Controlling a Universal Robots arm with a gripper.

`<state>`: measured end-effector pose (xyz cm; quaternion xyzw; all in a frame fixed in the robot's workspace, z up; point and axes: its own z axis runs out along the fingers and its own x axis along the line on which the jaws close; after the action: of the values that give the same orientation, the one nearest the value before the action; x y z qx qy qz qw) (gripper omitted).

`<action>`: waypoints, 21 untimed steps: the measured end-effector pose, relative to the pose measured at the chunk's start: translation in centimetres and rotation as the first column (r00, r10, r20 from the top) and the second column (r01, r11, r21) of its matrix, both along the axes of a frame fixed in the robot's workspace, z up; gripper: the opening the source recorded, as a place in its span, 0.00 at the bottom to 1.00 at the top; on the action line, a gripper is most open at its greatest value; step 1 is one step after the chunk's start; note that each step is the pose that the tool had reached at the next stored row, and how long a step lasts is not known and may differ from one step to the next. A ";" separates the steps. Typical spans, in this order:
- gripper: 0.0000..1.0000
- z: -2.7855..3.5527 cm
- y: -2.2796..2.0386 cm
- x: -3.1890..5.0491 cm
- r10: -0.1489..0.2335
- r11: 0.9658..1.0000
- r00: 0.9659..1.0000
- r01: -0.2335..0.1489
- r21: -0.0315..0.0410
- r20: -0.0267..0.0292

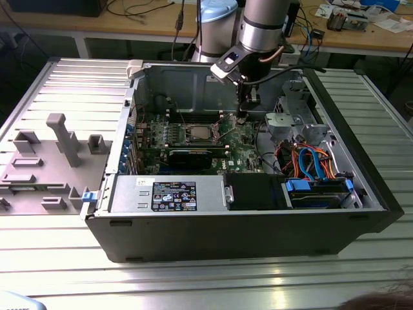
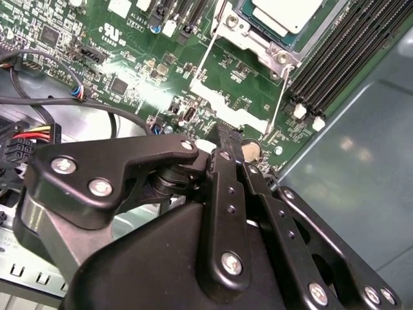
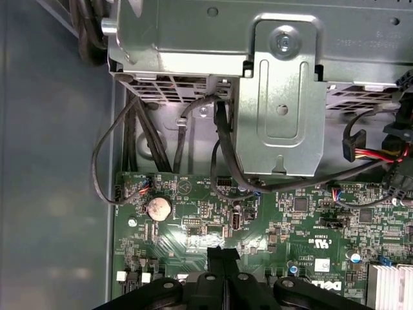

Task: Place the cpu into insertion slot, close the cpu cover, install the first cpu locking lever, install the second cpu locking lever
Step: 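Install the second cpu locking lever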

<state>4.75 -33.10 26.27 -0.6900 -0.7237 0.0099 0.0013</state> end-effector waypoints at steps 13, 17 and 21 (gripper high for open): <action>0.11 -0.20 0.00 -0.77 0.000 1.000 1.000 0.000 0.000 0.000; 0.11 -0.25 0.00 -0.97 0.000 1.000 1.000 0.000 0.000 0.000; 0.11 -0.29 0.00 -1.18 0.000 1.000 1.000 0.000 0.000 0.000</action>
<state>3.57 -33.10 25.98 -0.6900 -0.7238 0.0099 0.0013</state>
